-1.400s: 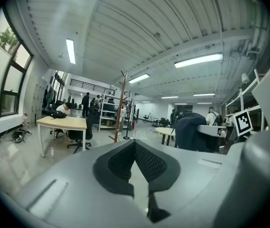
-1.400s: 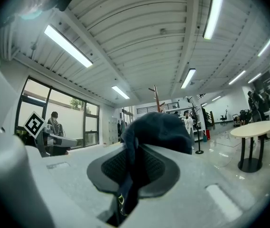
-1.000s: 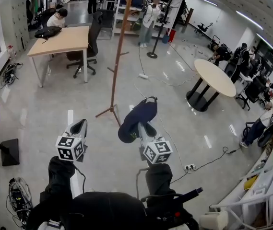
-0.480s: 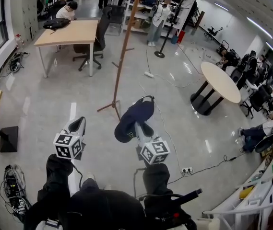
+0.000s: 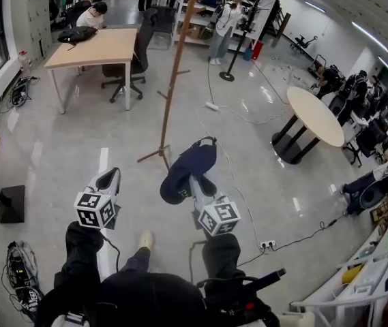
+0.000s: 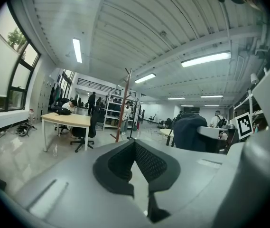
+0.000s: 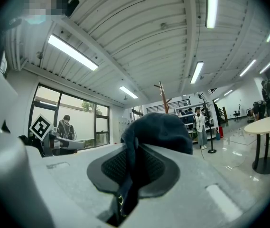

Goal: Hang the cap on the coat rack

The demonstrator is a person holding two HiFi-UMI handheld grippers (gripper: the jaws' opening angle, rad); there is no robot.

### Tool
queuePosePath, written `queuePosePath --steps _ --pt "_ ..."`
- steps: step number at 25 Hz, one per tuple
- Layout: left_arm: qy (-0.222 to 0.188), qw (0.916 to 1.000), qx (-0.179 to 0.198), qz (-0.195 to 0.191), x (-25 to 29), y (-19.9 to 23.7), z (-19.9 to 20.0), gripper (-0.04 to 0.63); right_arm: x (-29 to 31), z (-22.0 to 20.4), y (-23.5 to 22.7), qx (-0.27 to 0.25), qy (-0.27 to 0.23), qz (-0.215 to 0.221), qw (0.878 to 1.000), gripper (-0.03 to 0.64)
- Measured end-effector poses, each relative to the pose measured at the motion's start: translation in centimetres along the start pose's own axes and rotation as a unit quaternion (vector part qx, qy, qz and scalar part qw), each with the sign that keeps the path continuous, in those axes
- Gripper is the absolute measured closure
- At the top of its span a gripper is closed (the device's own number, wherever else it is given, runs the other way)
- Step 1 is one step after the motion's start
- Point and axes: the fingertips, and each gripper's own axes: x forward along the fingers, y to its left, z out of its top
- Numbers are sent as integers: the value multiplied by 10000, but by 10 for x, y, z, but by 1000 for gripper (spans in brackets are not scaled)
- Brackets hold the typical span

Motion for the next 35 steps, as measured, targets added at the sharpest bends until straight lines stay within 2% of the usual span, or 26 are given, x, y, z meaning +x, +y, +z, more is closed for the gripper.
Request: queuePosePath --steps 7,16,22,30,35 --pt "-2 9998 15 -196 61 11 8 594 36 9 -34 -216 -76 -9 9997 578" --pt "-91 9993 59 -348 122 28 41 594 82 32 -76 -319 -120 -162 9993 578" --pt "-100 9991 108 -404 159 46 53 594 114 40 -93 -482 -168 -68 9987 578" --pt "-130 9978 237 -608 203 75 73 594 163 53 -107 -611 -324 -177 9975 578" --pt "-94 9972 200 -721 226 75 75 594 175 57 -114 -692 -376 -208 9967 578"
